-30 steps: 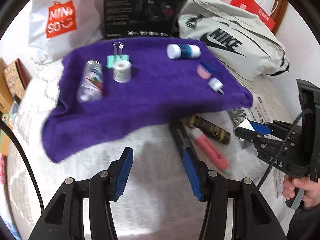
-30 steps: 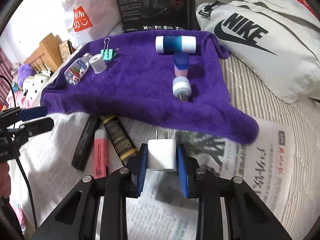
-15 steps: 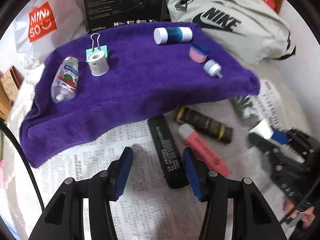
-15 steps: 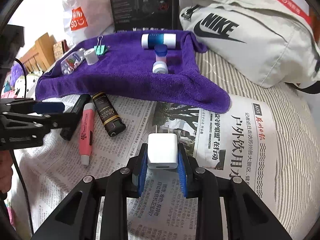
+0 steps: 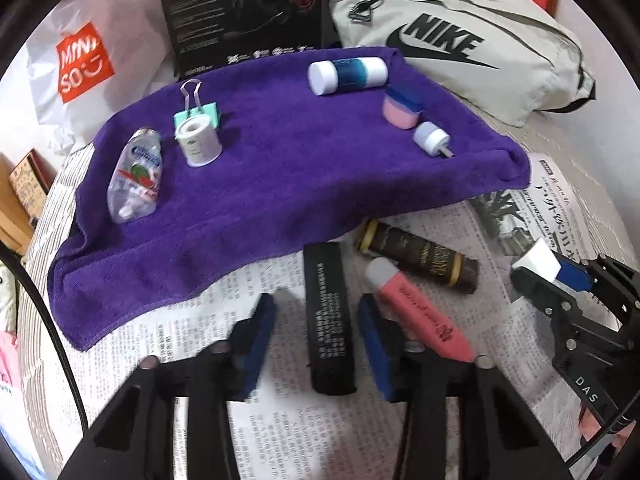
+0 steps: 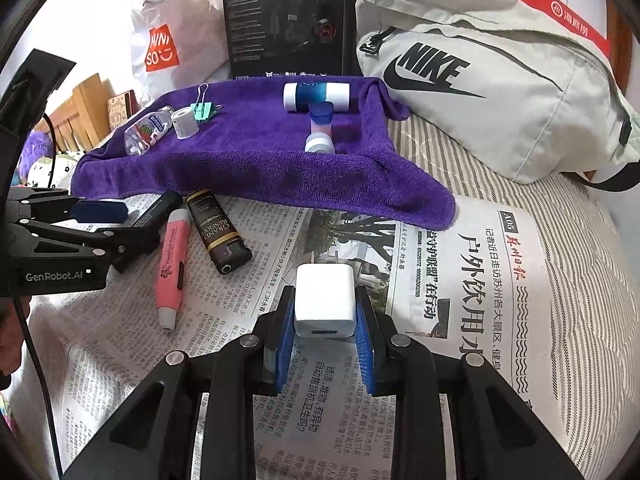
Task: Organize rigid objects
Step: 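Grasp the black rectangular case with the left tool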
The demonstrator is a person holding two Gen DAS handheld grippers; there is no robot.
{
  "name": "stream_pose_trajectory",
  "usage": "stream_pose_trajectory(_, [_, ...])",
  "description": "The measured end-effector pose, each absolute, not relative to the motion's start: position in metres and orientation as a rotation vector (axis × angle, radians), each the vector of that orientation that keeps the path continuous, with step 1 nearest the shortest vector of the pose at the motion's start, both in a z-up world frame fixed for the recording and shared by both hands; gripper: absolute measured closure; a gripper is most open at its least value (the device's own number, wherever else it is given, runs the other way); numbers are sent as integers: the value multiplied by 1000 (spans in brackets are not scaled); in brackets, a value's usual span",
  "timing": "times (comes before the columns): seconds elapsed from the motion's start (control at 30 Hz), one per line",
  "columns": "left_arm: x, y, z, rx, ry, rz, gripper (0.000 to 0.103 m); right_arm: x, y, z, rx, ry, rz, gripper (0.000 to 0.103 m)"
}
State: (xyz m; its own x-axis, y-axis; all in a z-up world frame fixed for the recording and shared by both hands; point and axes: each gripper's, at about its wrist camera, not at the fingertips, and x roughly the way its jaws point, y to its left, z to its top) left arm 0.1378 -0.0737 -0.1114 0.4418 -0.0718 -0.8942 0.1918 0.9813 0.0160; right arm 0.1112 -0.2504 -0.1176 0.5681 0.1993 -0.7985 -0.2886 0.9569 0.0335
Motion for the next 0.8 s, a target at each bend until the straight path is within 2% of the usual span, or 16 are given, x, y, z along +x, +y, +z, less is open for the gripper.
stream_pose_trajectory(0.07, [136, -79, -111, 133, 1086, -188, 82, 111, -249, -118, -110, 923, 285, 75])
stream_pose_trajectory(0.53, [121, -58, -105, 62, 1121, -205, 82, 111, -251, -118, -93, 924, 293, 75])
stream_pose_trajectory(0.8, [117, -34, -84, 13, 1096, -222, 82, 118, -263, -116, -15, 974, 361, 75])
